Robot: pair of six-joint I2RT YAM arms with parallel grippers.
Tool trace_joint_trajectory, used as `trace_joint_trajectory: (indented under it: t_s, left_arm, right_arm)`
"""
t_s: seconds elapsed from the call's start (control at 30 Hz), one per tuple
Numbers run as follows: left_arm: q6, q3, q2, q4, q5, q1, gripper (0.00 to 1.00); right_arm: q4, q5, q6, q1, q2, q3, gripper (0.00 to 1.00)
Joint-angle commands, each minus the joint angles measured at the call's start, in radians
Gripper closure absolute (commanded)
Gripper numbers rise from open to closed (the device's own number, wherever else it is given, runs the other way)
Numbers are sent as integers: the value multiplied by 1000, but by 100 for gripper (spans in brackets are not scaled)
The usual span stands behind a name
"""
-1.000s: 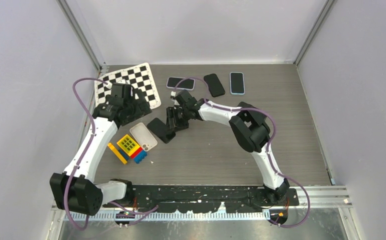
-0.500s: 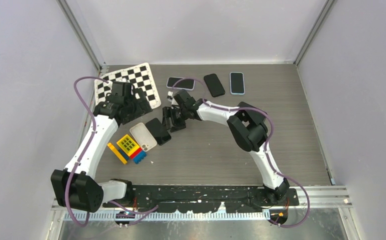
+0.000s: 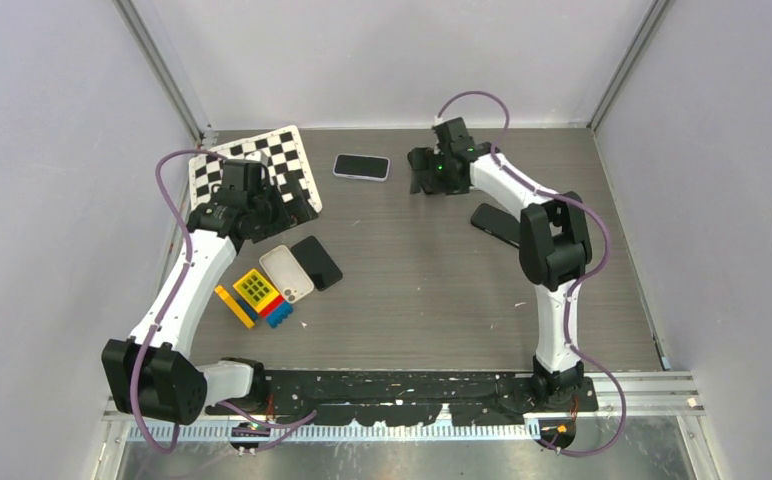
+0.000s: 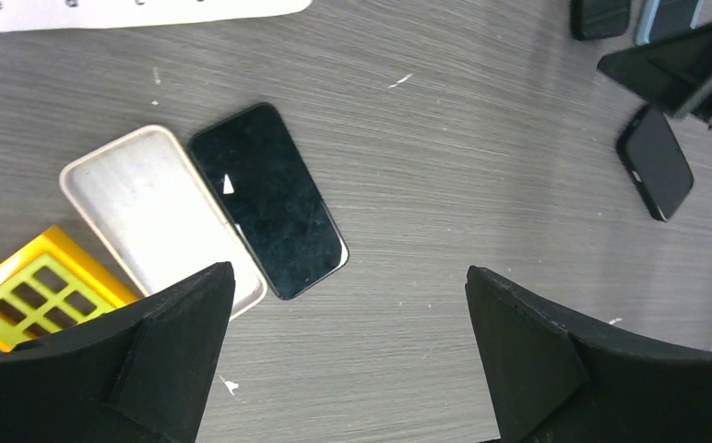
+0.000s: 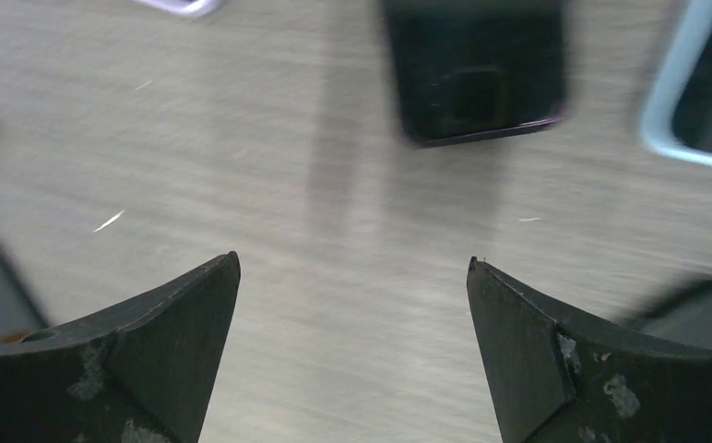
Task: Take the phone out of the phone case
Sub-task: Move the phone to the center of the board.
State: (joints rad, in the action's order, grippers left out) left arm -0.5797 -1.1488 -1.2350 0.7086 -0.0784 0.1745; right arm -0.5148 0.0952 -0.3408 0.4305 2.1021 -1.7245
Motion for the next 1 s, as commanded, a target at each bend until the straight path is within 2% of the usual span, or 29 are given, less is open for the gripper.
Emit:
trace_joint_trajectory:
  t_s: [0.0,0.1,0.2,0.63,0.97]
  left_arm:
    - [46,-27,19,-101,-111,-4,0]
    - [54,-30,13,-106,-122,-4,0]
    - [58,-38,9,-82,-62,-4,0]
    - [38,-41,-1,-65,-25,-4,0]
    - [33,-64,-9,-37,-20,-4,0]
  right_arm:
    - [-91,-151,135,-56,53,-119,0]
    - [-156,-155,168,-78,178,-262,0]
    - [-206,-164,206,-81,259,-367,0]
    - [-219,-128,220,-82,404,-480,0]
    - [-285,-164,266,-81,515,-579,0]
